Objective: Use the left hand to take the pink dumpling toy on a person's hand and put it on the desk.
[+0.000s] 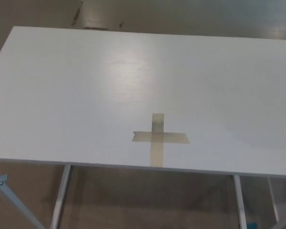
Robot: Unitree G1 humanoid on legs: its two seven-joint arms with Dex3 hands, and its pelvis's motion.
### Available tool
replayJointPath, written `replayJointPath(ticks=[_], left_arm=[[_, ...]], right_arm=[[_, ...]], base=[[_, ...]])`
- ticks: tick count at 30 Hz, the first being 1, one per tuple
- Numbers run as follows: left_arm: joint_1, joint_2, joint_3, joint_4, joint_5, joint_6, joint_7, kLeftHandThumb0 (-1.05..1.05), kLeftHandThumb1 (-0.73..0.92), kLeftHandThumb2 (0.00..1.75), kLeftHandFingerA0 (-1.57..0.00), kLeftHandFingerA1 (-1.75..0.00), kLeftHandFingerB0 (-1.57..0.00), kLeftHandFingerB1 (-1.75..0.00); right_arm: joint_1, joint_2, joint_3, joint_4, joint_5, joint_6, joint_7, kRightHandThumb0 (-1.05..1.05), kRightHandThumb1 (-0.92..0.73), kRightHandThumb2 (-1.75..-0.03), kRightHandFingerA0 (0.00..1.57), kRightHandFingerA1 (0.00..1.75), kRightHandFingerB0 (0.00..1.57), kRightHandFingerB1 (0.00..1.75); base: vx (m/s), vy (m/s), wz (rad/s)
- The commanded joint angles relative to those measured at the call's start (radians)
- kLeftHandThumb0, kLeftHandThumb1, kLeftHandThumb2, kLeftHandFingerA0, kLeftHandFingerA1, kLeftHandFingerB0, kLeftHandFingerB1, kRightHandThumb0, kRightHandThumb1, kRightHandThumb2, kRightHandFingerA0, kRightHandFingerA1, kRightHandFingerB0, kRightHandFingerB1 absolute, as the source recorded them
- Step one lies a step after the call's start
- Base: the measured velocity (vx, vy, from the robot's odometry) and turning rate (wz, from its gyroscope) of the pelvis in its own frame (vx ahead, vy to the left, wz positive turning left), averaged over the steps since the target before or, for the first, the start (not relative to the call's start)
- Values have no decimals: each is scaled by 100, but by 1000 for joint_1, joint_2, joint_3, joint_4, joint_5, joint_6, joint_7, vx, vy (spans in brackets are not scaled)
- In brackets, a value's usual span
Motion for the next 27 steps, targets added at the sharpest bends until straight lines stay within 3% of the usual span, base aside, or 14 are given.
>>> replayJointPath(ticks=[1, 27], left_arm=[[4, 4, -1, 23, -21, -33, -27, -27, 65, 60, -61, -41, -44, -37], [-3, -4, -29, 19, -23, -65, -24, -27, 62, 59, -61, -42, -45, -37]], right_arm=[[5, -9, -9, 20, 15, -16, -1, -22, -68, -60, 68, 46, 52, 42], [1, -11, -10, 28, 25, -16, 20, -22, -68, -60, 68, 46, 52, 42]], base=[[0, 0, 0], [0, 0, 0]])
